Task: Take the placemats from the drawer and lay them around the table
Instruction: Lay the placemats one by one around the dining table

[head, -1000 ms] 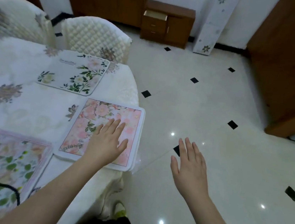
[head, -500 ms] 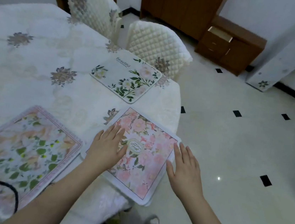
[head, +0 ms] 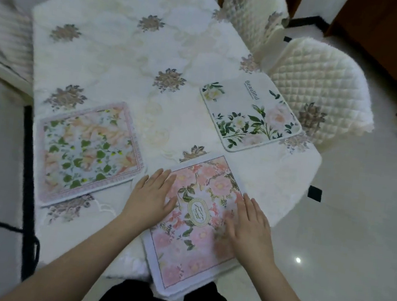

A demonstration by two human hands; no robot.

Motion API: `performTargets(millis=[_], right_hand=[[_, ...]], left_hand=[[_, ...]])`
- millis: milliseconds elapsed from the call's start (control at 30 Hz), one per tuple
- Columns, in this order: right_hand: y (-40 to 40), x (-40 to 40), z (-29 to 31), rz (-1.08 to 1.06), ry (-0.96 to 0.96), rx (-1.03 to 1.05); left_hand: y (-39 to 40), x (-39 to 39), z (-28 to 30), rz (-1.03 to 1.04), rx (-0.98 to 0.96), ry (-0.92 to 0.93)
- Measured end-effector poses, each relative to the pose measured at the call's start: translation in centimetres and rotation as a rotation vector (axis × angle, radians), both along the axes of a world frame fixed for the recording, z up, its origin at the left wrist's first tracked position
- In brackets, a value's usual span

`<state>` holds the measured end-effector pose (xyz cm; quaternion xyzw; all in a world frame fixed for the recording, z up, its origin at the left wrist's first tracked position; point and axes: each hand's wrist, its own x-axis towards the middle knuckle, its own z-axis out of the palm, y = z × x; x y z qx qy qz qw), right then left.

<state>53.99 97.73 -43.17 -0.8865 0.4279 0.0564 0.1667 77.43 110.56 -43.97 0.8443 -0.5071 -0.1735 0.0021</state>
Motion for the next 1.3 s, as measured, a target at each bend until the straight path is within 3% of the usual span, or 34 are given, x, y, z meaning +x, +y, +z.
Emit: performTargets(millis=[233,667,967,1300], right_hand=[[-4.8,0.7,-1.2,0.215,0.027,0.029],[-7.6,1.8,-3.4,0.360,0.101,0.085],[-8.0,1.9,-4.0,0.317,0.078,0.126],[-7.7,2.0,-3.9,0.268,-0.043,0.101]], left_hand=[[1.5,-3.2,-0.4,0.244,0.019,0.010],[4.8,-6.9,-3.2,0.541,0.082,0.117],[4.9,-7.9,-3.8,0.622,0.060,0.154],[4.6,-8.6,-2.8,0.679,-0.117,0.151]])
